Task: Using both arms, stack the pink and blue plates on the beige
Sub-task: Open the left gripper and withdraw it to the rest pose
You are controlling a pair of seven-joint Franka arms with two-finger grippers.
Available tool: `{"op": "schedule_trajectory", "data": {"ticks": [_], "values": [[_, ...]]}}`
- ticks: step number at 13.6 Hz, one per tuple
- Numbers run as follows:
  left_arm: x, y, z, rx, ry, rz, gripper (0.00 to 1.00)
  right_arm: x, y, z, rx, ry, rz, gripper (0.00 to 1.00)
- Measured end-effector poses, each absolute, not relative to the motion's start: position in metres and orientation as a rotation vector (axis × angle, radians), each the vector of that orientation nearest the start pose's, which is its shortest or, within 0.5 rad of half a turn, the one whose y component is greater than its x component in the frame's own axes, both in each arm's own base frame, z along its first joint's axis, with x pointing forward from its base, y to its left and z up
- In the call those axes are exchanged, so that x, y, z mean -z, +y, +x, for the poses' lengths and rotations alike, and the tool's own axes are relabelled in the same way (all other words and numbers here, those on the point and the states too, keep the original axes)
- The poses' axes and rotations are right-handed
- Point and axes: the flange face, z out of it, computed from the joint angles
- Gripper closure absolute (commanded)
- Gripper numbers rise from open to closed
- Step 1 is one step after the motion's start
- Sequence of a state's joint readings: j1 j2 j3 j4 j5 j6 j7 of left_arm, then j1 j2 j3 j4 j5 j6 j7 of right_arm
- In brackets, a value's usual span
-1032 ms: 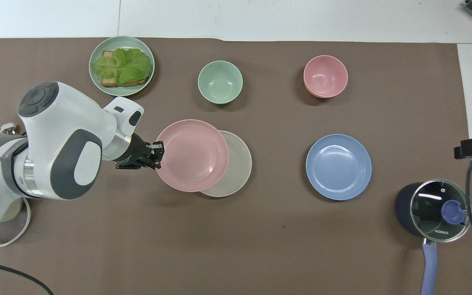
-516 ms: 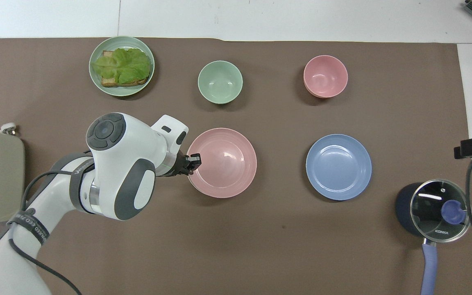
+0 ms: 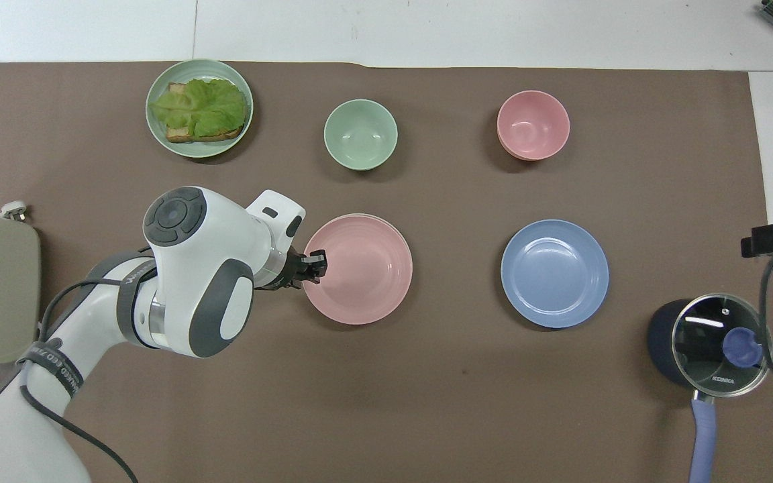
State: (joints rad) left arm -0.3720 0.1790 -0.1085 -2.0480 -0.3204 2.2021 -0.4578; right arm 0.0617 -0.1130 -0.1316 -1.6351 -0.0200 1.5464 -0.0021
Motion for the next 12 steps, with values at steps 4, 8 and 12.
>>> {"op": "schedule_trajectory", "data": {"ticks": [4,8,12], "values": [[-0.357,-0.269,0.514,-0.234,-0.310,-3.355,0.00,-0.652,-0.042,0.516,0.045,0.106,-3.145,0.00],[-0.399,-0.212,0.548,-0.189,-0.307,-3.271,0.00,-0.651,-0.042,0.516,0.040,0.105,-3.145,0.00],[-0.490,-0.114,0.585,-0.076,-0.239,-3.241,0.00,-0.650,-0.042,0.516,0.036,0.104,-3.145,0.00]]}}
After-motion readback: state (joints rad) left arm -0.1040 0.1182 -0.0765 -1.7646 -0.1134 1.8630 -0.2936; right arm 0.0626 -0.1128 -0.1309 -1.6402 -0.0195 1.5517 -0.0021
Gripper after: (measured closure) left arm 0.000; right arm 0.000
